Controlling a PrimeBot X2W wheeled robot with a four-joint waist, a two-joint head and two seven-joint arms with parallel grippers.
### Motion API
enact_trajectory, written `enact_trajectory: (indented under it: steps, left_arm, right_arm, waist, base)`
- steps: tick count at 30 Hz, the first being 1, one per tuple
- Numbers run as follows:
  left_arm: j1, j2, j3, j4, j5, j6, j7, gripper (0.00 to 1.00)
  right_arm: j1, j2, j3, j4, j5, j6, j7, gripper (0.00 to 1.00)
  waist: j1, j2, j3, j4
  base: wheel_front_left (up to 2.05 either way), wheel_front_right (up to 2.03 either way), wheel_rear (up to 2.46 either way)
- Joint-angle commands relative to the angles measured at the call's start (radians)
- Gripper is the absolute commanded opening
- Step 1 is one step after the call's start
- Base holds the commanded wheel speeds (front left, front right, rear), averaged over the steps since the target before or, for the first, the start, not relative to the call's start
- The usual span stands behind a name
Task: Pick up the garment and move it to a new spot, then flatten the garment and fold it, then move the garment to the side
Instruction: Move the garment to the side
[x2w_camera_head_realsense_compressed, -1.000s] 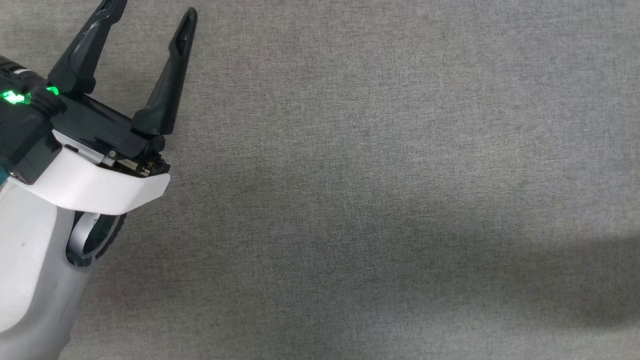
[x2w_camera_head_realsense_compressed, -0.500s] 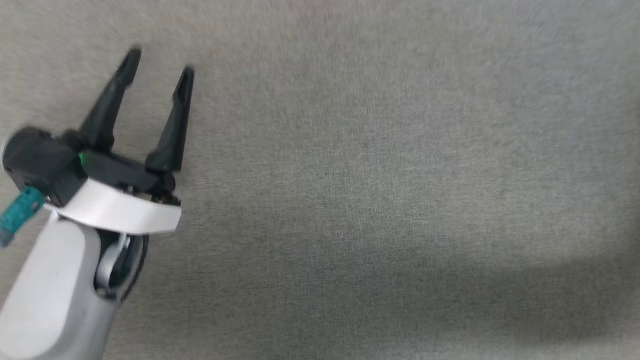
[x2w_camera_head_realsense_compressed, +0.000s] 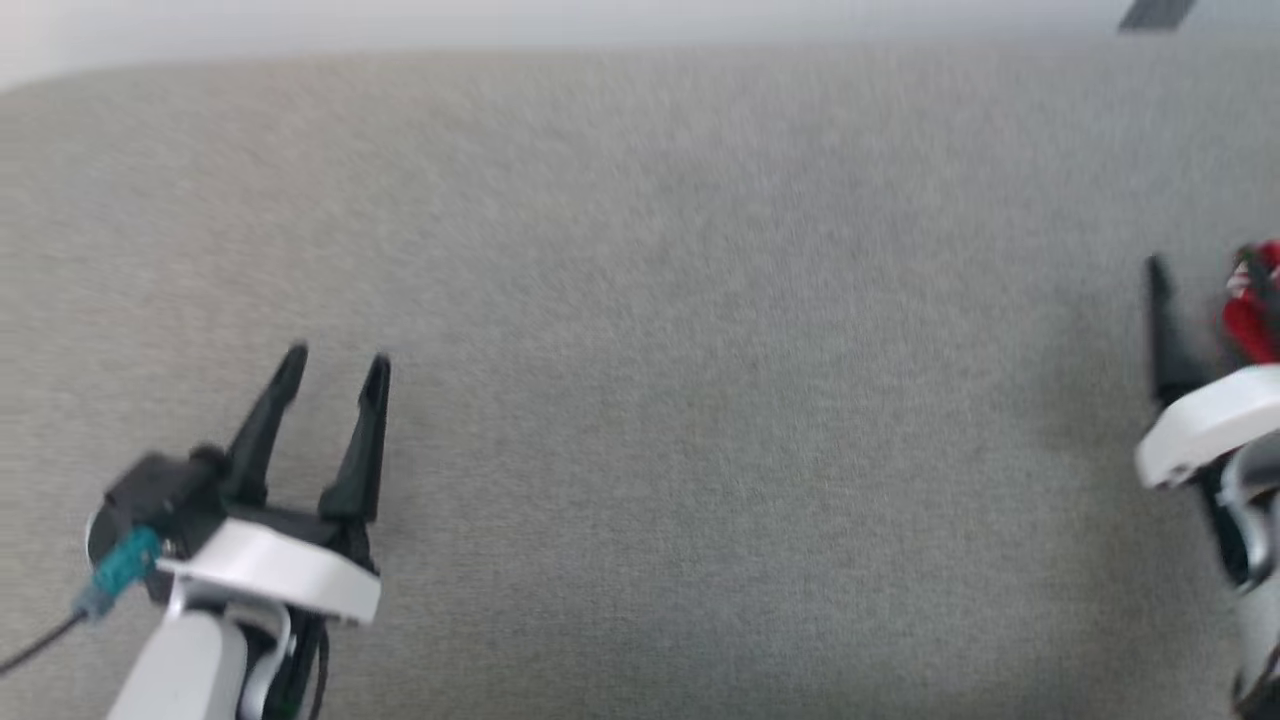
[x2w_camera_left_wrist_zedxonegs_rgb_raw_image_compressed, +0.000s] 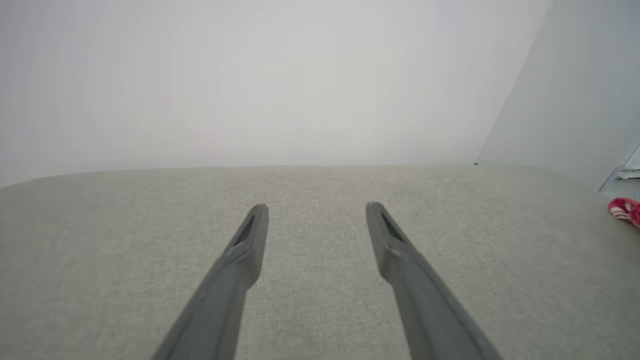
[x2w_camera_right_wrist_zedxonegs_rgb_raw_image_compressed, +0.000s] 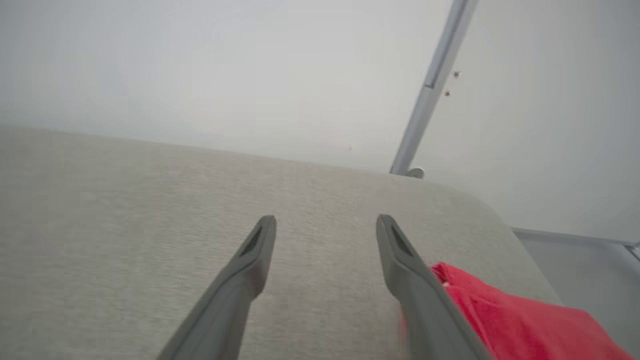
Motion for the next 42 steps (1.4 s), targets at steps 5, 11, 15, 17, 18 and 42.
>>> enact_trajectory:
  steps: [5,11,15,17,18,42]
  left_arm:
    - [0.087,-0.024,0.032,0.022,0.0,0.002,-0.005,1.0]
    - [0.164,-0.051,0.075,0.026,0.019,0.002,-0.005,1.0]
    - [0.215,-0.067,0.089,0.02,0.031,0.002,-0.005,1.0]
    - [0.237,-0.075,0.097,0.016,0.033,0.002,-0.005,1.0]
    - [0.249,-0.079,0.1,0.013,0.035,0.002,-0.005,1.0]
    - [0.42,-0.109,0.128,-0.111,0.07,0.002,-0.005,1.0]
  right_arm:
    - [0.073,0.044,0.05,0.003,0.043,-0.001,-0.055,1.0]
    - [0.172,0.085,0.062,-0.04,0.077,-0.001,-0.11,1.0]
    - [0.25,0.119,0.072,-0.089,0.098,-0.001,-0.127,1.0]
    - [0.284,0.14,0.069,-0.116,0.104,-0.001,-0.135,1.0]
    - [0.303,0.148,0.066,-0.13,0.104,-0.001,-0.138,1.0]
    - [0.601,0.256,-0.073,-0.396,0.105,-0.001,-0.147,1.0]
  waist:
    - [0.0,-0.0001,-0.113,0.046]
    - [0.0,-0.0001,-0.18,0.077]
    - [0.0,-0.0001,-0.22,0.091]
    - [0.0,-0.0001,-0.237,0.095]
    - [0.0,-0.0001,-0.245,0.098]
    - [0.0,-0.0001,-0.295,0.126]
  base:
    - [0.0,0.0,0.0]
    - [0.0,0.0,0.0]
    - [0.0,0.0,0.0]
    - [0.0,0.0,0.0]
    - [0.0,0.0,0.0]
    - [0.0,0.0,0.0]
